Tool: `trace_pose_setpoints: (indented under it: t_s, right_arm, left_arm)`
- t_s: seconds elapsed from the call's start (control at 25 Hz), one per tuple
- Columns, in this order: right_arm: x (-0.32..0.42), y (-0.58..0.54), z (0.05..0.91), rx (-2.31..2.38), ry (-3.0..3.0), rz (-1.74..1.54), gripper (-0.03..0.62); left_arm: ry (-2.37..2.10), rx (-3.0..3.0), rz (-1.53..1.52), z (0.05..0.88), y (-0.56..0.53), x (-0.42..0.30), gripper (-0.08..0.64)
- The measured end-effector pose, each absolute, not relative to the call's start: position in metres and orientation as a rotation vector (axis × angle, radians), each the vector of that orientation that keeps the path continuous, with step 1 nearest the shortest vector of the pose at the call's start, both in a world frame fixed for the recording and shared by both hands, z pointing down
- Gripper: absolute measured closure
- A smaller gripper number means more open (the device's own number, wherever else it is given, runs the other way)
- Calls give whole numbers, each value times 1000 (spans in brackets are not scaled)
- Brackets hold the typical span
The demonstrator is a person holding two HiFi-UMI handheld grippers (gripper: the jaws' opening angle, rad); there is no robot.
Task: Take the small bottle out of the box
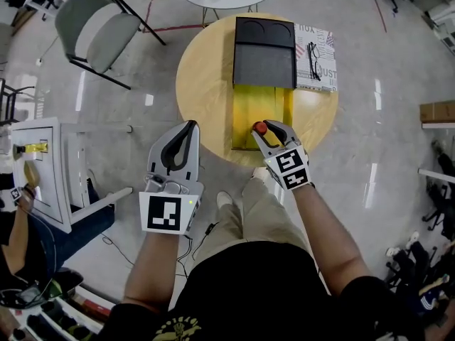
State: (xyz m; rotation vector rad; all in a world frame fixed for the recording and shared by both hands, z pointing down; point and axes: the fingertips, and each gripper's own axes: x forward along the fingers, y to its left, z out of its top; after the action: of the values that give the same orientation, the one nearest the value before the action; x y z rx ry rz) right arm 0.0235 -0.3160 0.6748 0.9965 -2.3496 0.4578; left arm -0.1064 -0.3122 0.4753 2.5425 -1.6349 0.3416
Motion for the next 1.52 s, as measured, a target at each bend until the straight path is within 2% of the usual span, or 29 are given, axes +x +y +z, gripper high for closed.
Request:
trace_pose_setpoints:
  t_s: [1.52]
  right_arm:
    - [44, -302, 491, 1064, -2438, 305, 440]
  left_arm:
    - [-1597, 2629, 247, 386, -310, -92, 545]
